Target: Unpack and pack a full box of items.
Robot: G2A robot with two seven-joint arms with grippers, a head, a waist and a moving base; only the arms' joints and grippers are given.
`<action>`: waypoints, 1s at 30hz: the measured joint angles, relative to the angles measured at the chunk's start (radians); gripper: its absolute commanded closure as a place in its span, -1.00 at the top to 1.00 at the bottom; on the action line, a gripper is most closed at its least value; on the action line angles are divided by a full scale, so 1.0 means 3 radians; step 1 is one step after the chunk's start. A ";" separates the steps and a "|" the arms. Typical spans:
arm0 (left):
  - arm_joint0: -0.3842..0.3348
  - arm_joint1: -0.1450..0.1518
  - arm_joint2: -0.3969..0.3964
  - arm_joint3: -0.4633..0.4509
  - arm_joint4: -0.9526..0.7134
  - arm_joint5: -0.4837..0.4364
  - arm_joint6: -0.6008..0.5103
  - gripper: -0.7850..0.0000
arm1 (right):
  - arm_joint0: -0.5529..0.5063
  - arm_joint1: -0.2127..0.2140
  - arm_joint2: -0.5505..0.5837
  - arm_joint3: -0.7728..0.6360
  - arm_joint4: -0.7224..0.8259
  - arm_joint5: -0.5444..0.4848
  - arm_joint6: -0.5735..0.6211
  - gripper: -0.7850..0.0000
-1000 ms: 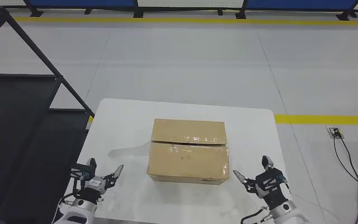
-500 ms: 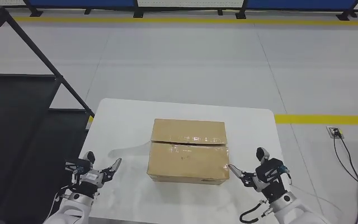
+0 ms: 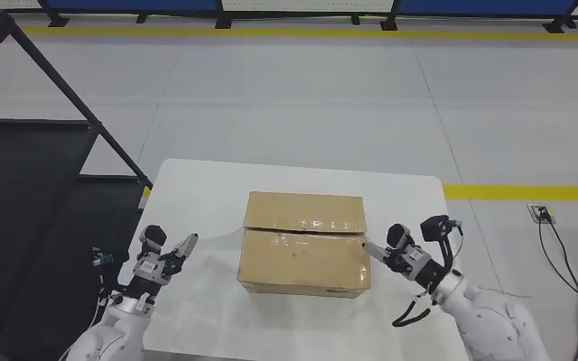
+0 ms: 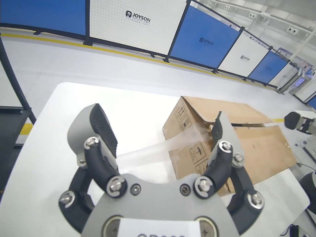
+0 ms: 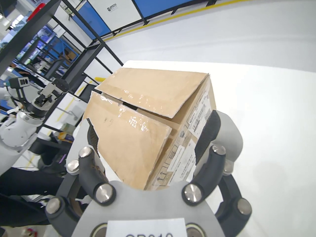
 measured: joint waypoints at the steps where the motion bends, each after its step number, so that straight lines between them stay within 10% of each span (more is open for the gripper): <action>1: 0.0003 -0.0001 -0.0003 -0.0001 -0.0036 -0.0021 -0.0003 1.00 | 0.0060 0.0005 -0.0003 0.0072 0.0120 -0.0021 0.0119 1.00; 19: -0.0017 -0.0009 0.0031 0.0019 -0.0229 -0.0139 -0.0120 1.00 | 0.0648 0.0068 -0.0171 0.0840 0.1935 -0.0574 0.1410 1.00; 30: -0.0024 0.0000 0.0139 -0.0129 -0.0161 -0.0433 -0.0271 1.00 | 0.0330 0.0336 -0.0175 0.0071 0.2917 -0.0719 0.2081 1.00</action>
